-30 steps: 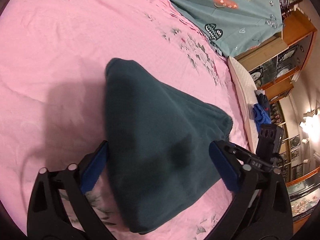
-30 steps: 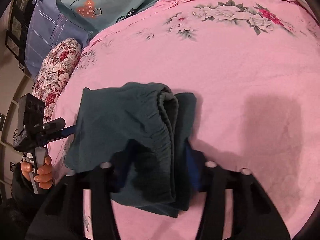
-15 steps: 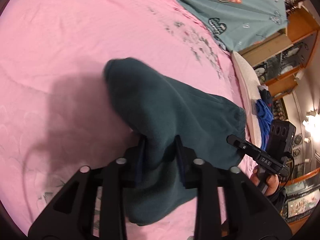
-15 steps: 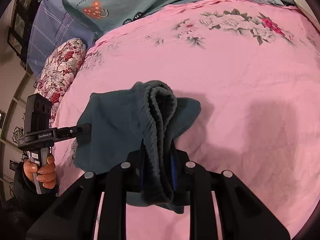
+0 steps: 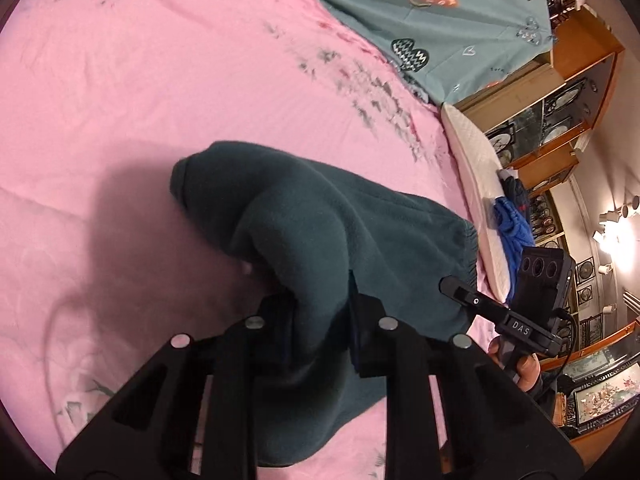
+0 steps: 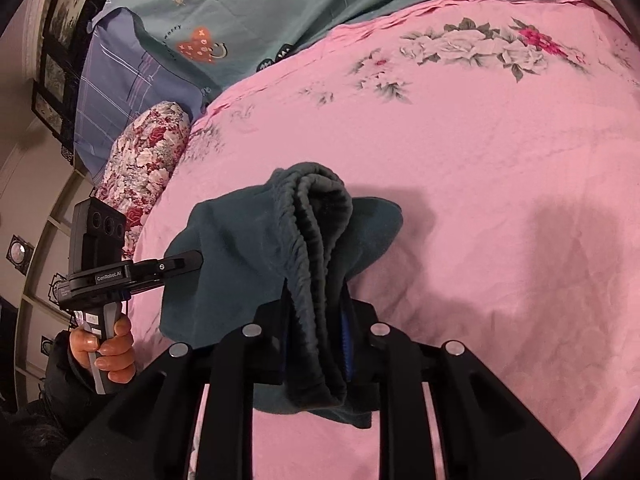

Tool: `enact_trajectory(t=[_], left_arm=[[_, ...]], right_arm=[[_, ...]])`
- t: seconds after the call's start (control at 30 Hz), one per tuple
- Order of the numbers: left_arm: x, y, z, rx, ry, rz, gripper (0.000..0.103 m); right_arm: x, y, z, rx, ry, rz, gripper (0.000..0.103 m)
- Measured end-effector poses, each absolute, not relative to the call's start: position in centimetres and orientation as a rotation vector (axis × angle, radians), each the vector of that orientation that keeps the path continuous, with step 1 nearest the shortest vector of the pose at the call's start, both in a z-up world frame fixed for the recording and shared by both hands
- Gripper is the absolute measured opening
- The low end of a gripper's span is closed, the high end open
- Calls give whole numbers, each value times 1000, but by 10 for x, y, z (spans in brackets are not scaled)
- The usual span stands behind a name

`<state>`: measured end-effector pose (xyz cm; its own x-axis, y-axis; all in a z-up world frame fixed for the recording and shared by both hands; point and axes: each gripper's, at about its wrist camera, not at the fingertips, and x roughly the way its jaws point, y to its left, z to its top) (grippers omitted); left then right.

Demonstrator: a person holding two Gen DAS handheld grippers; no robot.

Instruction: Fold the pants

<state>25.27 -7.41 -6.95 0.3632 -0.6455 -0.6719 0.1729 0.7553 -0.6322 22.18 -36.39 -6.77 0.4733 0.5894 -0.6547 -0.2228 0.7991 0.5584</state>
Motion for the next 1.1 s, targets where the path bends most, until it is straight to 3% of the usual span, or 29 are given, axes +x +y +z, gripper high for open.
enact_trajectory(t=[0.47, 0.73, 0.83, 1.03, 1.1], left_arm=[[257, -45, 72, -435, 838, -519, 21], [362, -34, 116, -392, 710, -443, 21], [430, -32, 96, -408, 697, -413, 21], [556, -15, -21, -450, 856, -222, 21], [571, 2, -54, -476, 915, -134, 32]], right_arm=[[239, -322, 66, 369, 774, 577, 20], [339, -290, 115, 302, 685, 561, 20], [405, -282, 97, 302, 678, 548, 20], [538, -272, -4, 273, 754, 432, 22], [564, -270, -43, 231, 839, 347, 25]])
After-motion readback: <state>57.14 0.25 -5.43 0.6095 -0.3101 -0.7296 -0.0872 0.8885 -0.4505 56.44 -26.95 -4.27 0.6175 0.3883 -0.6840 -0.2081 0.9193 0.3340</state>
